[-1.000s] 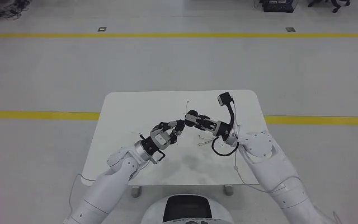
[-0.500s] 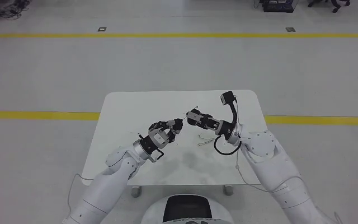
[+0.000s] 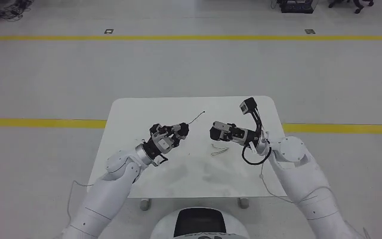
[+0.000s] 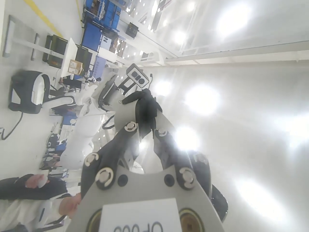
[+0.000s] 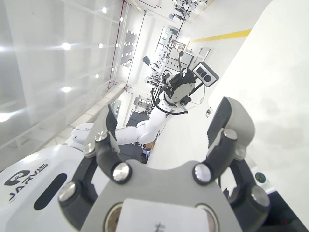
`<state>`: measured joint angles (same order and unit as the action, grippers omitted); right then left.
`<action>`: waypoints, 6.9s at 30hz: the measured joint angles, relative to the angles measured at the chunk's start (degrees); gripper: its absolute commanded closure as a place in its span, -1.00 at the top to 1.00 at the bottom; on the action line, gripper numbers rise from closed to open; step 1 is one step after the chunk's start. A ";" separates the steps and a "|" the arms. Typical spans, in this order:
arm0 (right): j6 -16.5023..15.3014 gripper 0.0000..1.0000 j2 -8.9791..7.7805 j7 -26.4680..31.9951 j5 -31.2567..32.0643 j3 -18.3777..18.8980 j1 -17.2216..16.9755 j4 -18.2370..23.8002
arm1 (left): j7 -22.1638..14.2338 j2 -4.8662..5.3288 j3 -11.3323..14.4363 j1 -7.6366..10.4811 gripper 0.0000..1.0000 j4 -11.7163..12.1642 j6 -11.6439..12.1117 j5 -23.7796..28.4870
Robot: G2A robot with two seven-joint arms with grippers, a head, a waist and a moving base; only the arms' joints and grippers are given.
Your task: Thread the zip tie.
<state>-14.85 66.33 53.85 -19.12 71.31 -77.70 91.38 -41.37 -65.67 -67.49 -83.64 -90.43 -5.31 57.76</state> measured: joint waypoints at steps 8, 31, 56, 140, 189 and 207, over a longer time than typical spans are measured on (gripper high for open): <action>0.00 1.00 0.00 -0.02 0.01 -0.01 -0.01 -0.01 | 1.04 0.18 0.35 0.32 -1.00 -0.26 1.13 -2.80; 6.20 1.00 -0.80 25.77 -17.28 0.40 6.87 -18.95 | -11.81 2.31 -3.18 1.74 -1.00 7.63 17.03 -23.02; -2.83 1.00 -4.90 25.79 -16.06 -15.15 12.06 -23.01 | -15.18 3.44 -5.54 2.46 -1.00 6.32 24.79 -39.21; -4.63 -1.00 -0.91 24.34 -10.51 -9.61 7.97 -22.36 | -22.30 6.69 3.13 5.33 -1.00 1.14 12.94 -36.69; -4.64 -1.00 0.98 23.97 -11.49 -9.91 7.11 -20.55 | -15.21 7.08 7.08 6.24 1.00 2.39 13.79 -34.16; -4.54 -1.00 0.66 19.42 -10.27 -10.43 5.73 -18.27 | -15.13 7.26 8.35 6.43 0.80 1.67 13.89 -32.54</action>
<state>-19.39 66.99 73.27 -29.40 60.88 -71.97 73.12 -56.50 -58.41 -59.13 -77.21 -88.76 8.58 25.22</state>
